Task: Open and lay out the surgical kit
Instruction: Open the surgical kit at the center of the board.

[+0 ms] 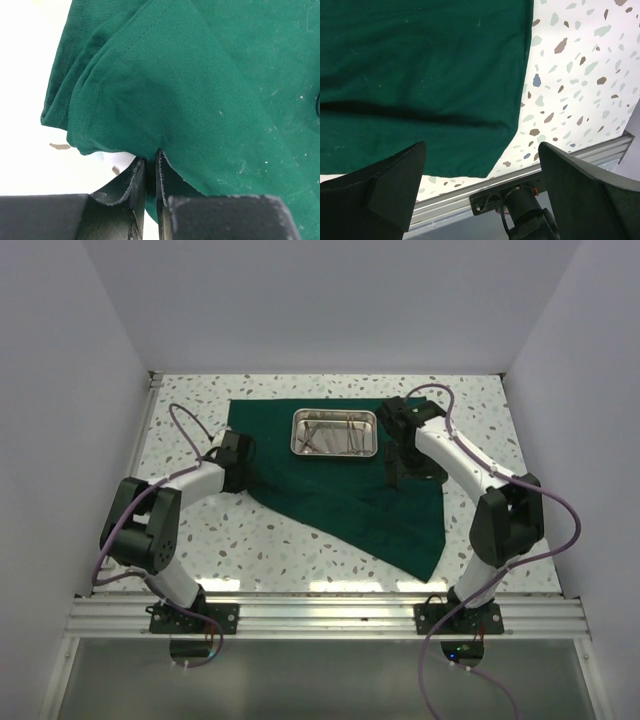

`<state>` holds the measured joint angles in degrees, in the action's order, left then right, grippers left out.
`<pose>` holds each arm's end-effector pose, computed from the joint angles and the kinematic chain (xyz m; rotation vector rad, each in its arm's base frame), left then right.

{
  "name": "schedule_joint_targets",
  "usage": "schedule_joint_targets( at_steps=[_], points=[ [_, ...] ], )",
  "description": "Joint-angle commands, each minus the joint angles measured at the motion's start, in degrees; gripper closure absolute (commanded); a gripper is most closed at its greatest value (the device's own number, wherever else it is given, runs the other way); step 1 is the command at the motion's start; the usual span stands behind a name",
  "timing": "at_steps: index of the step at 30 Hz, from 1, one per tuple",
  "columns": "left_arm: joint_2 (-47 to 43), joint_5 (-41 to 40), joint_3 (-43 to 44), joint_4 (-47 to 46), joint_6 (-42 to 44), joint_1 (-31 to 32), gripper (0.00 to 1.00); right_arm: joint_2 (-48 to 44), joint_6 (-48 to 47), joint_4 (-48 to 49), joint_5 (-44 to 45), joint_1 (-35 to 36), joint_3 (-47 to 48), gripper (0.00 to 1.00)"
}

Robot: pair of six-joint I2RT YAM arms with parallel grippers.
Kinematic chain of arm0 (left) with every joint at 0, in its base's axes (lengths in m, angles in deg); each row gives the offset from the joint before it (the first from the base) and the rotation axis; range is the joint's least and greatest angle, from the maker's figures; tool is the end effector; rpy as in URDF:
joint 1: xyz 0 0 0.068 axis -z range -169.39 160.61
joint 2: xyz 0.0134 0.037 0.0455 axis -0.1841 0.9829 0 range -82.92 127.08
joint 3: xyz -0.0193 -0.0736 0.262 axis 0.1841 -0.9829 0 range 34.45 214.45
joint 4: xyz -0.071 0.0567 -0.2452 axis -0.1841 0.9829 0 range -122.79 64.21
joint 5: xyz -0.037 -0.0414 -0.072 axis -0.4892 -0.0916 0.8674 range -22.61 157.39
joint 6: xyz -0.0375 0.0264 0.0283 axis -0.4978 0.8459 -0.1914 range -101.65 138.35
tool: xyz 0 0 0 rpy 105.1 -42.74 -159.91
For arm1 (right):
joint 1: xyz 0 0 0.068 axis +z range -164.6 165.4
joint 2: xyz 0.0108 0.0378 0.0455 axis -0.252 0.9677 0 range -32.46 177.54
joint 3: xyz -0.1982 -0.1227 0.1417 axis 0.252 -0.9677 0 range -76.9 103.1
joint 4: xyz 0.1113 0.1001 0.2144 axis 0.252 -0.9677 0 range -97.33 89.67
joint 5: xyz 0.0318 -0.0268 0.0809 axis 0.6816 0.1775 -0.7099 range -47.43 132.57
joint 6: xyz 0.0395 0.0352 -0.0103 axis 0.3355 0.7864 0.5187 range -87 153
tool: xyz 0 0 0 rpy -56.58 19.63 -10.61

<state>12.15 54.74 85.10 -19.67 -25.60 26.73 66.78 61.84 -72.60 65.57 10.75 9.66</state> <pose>0.3084 -0.0810 0.1562 -0.6907 2.4472 -0.1264 0.2988 0.1261 0.2724 0.1124 2.8436 -0.4585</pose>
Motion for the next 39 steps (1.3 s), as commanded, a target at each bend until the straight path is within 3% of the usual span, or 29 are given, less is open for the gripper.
schedule_joint_targets(
  at_steps=[1, 11, 12, 15, 16, 22, 29, 35, 39],
  points=[
    [-3.04, 1.40, 3.30, 9.10, 0.17, -0.04, 0.85, 0.86, -1.50, 0.55, -0.33, -0.12, 1.41, 0.02],
    [-13.23, 0.17, 7.79, 19.56, 0.26, -0.04, 0.73, 3.94, -2.39, 1.60, -2.08, -0.12, 3.87, 0.01],
    [-13.50, -0.01, 7.53, 20.01, 0.17, -0.04, 0.74, 4.12, -2.39, 1.69, -2.43, -0.12, 4.05, 0.01],
    [-14.47, 0.16, 5.25, 20.10, 0.44, -0.04, 0.97, 4.82, -2.47, 2.04, -3.31, -0.12, 4.31, 0.02],
    [-14.99, -0.01, 4.29, 20.53, 0.44, -0.04, 1.00, 5.00, -2.47, 2.13, -3.40, -0.12, 4.49, 0.02],
    [-21.48, 0.34, 1.64, 26.41, 0.88, 0.14, 1.00, 6.14, -2.30, 2.66, -5.25, -0.12, 4.84, 0.02],
    [-30.37, 9.82, -0.91, 42.47, 3.87, 0.67, 1.00, 6.14, -2.12, 3.98, -5.60, -0.12, 3.17, 0.02],
    [-38.19, 11.41, -4.07, 54.61, 5.80, 1.11, 1.00, 6.14, -1.60, 4.86, -5.95, -0.12, 2.29, 0.02],
    [-41.54, 11.85, -1.45, 59.46, 6.76, 1.19, 0.77, 6.67, -1.24, 4.60, -6.13, -0.03, 2.82, 0.02]
  ],
)
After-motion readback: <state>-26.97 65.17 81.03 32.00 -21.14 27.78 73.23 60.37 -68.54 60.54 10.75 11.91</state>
